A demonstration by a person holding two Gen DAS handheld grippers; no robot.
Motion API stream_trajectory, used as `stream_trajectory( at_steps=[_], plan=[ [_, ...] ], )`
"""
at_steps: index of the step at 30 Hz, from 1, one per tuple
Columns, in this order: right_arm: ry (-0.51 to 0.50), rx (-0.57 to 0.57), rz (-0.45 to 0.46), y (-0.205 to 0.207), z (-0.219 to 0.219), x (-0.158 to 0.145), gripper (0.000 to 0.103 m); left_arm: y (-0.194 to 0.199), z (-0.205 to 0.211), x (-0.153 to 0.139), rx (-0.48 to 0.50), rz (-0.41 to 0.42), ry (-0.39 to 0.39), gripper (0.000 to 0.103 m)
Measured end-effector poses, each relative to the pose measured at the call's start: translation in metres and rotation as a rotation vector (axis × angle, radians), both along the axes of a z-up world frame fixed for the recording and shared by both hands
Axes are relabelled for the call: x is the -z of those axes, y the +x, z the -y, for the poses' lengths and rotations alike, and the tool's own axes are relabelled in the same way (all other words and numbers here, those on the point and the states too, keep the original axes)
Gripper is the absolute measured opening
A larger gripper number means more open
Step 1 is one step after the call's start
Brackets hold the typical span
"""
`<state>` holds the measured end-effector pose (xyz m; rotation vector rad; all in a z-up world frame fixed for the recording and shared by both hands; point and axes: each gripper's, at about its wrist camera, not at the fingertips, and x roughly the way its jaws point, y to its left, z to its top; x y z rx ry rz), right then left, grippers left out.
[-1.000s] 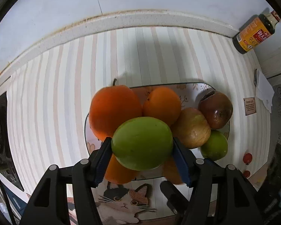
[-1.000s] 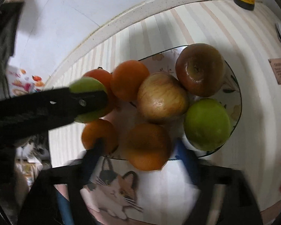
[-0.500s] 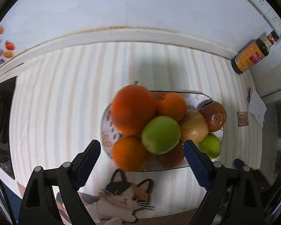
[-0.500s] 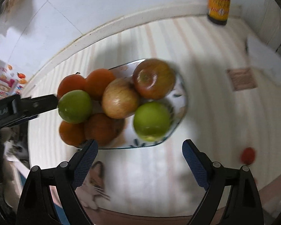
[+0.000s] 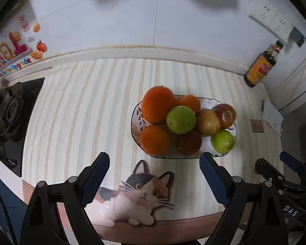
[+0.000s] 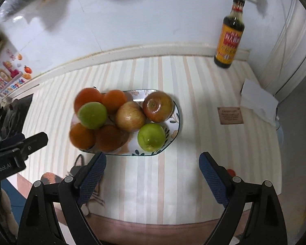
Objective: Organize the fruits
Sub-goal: 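Lift both grippers away from the plate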
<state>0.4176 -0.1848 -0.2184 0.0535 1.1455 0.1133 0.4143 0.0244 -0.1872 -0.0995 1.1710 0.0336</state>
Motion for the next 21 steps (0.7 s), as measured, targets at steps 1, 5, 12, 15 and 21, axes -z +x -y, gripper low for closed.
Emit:
stream_trajectory(
  at_steps=[1, 5, 12, 15, 21],
  plan=[
    [-0.002, -0.003, 0.012, -0.005, 0.001, -0.007, 0.095, -0.007, 0.0, -0.006, -0.002, 0.016, 0.005, 0.09],
    [-0.004, -0.013, 0.063, -0.029, 0.004, -0.036, 0.095, -0.034, 0.002, -0.033, 0.0, 0.081, 0.015, 0.09],
    [0.008, -0.028, 0.132, -0.069, 0.007, -0.083, 0.095, -0.07, 0.014, -0.07, 0.038, 0.143, 0.016, 0.09],
    [0.014, -0.031, 0.157, -0.084, 0.009, -0.1, 0.095, -0.083, 0.018, -0.084, 0.05, 0.163, 0.007, 0.09],
    [0.03, -0.027, 0.191, -0.109, 0.013, -0.126, 0.099, -0.105, 0.026, -0.104, 0.067, 0.201, 0.01, 0.09]
  ],
)
